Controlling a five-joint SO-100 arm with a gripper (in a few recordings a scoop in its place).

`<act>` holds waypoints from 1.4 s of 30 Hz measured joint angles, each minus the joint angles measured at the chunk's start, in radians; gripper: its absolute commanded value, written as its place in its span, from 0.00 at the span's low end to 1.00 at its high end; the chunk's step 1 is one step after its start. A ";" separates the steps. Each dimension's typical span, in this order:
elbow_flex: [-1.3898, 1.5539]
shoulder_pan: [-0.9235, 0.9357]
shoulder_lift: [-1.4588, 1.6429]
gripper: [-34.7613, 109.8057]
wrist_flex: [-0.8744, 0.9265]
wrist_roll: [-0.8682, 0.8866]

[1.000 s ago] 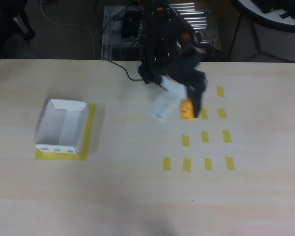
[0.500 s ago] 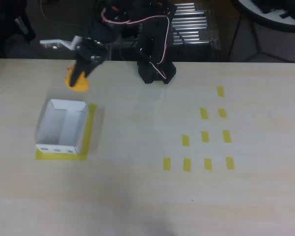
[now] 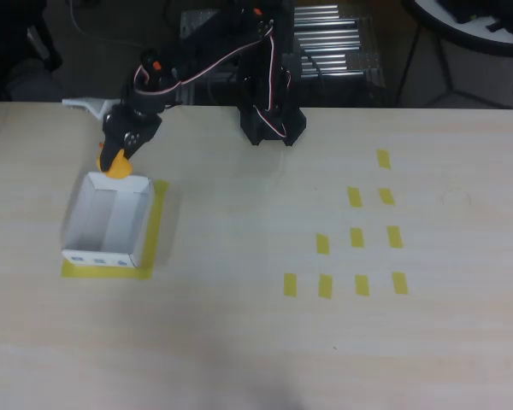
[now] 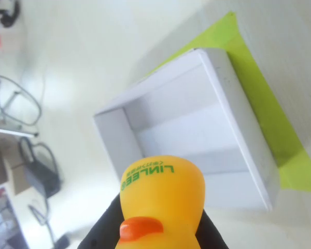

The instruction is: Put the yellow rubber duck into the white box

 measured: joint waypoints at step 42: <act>-0.012 -0.055 -0.253 0.37 -0.291 0.000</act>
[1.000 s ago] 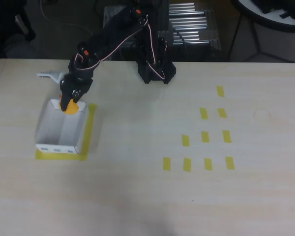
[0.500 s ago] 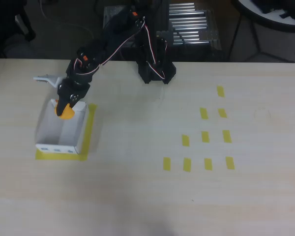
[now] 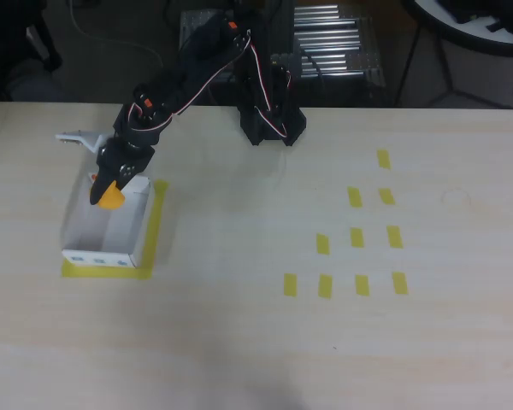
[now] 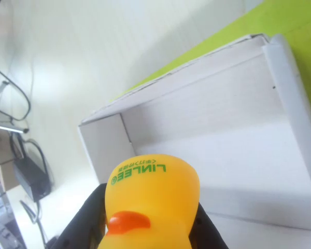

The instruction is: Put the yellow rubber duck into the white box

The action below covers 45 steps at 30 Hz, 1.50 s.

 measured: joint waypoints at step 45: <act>0.054 -0.393 0.703 0.24 0.209 0.314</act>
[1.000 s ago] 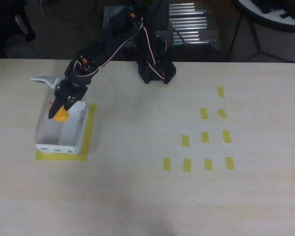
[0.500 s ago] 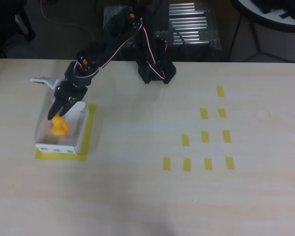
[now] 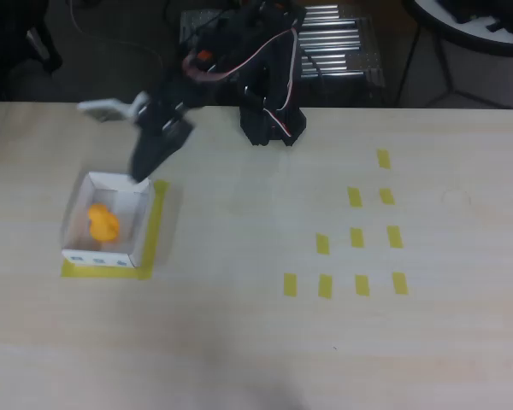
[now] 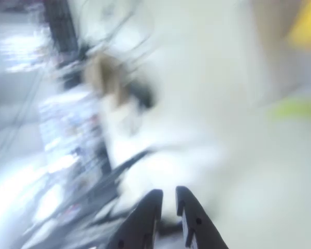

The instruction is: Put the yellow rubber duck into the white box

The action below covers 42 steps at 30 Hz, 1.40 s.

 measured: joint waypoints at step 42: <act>1.022 -0.572 1.025 0.25 0.538 0.273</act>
